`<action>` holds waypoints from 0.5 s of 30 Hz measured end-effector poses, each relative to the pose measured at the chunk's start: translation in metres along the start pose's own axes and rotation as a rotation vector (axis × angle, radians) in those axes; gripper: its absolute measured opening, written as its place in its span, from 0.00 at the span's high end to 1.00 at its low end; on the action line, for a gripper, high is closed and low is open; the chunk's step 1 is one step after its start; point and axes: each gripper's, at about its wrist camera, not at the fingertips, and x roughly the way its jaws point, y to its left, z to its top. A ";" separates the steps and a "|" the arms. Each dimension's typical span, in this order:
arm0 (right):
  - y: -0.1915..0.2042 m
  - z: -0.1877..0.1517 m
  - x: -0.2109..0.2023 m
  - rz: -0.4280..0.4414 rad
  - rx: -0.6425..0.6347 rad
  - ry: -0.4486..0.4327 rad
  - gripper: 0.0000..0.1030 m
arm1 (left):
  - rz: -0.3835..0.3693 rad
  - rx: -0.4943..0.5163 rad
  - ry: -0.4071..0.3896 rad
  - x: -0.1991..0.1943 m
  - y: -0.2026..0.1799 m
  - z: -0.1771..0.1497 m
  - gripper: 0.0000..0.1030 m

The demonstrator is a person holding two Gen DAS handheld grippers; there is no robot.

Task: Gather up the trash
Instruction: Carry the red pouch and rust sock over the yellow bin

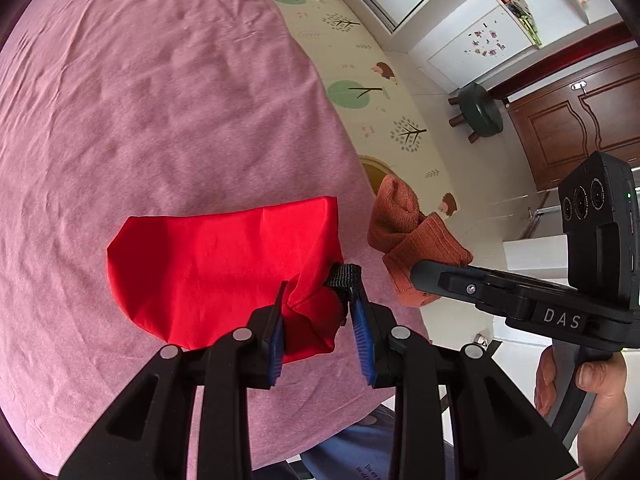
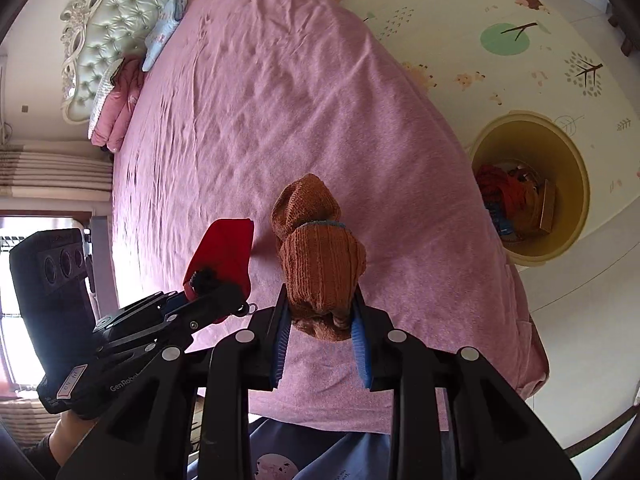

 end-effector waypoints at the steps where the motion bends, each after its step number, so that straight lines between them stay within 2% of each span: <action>1: -0.007 0.001 -0.006 0.001 0.011 -0.011 0.74 | -0.007 0.007 0.003 0.003 -0.007 0.006 0.71; 15: -0.104 0.034 -0.077 -0.011 0.145 -0.131 0.73 | -0.044 0.149 0.054 0.039 -0.109 0.070 0.71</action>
